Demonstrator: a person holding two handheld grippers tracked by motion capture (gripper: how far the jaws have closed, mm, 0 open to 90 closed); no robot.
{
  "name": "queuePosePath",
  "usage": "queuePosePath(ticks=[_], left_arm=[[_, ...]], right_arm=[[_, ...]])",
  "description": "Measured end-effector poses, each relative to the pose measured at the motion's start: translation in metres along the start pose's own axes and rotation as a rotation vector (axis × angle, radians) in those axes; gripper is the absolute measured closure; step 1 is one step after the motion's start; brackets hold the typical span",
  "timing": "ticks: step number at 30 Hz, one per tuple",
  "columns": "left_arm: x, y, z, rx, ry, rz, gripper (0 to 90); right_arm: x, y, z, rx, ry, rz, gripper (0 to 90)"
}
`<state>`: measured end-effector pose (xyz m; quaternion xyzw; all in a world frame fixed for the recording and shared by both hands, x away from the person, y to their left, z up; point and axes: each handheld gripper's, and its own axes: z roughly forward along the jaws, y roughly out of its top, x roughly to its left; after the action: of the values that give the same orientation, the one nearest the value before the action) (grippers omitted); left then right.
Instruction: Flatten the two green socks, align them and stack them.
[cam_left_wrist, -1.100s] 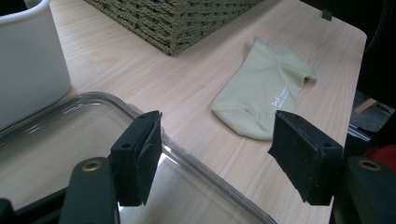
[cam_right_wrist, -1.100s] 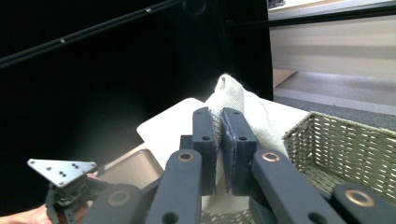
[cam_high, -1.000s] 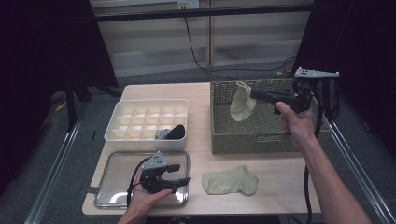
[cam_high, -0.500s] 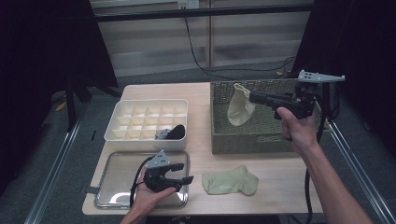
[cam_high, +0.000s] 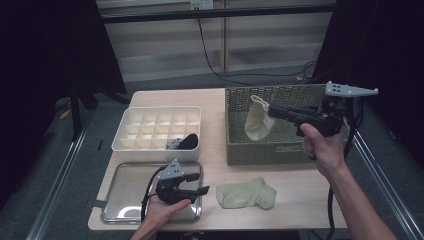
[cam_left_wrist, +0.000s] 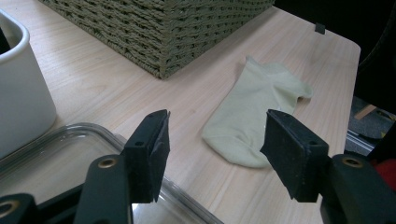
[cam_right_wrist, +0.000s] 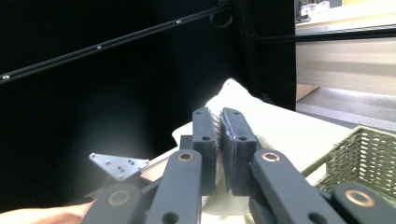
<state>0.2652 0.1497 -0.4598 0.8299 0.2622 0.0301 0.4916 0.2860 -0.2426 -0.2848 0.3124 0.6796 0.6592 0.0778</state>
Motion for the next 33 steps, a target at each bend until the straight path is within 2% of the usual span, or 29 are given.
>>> queuePosePath(ticks=[8,15,19,26,33], left_arm=[[-0.004,0.007,0.003,-0.023,-0.012,0.018,48.0],[-0.011,0.016,0.009,-0.039,-0.036,0.04,53.2],[-0.013,0.02,0.016,-0.04,-0.043,0.041,53.4],[-0.008,0.025,0.027,-0.041,-0.039,0.032,55.3],[-0.005,0.025,0.034,-0.052,-0.036,0.033,65.2]], right_arm=[[0.023,-0.009,-0.002,0.015,0.021,-0.012,84.9],[0.036,-0.028,0.003,0.029,0.049,-0.003,84.9],[0.038,-0.041,0.01,0.045,0.065,0.006,84.8],[0.038,-0.061,0.023,0.069,0.094,0.033,84.8],[0.038,-0.076,0.035,0.091,0.117,0.05,84.9]])
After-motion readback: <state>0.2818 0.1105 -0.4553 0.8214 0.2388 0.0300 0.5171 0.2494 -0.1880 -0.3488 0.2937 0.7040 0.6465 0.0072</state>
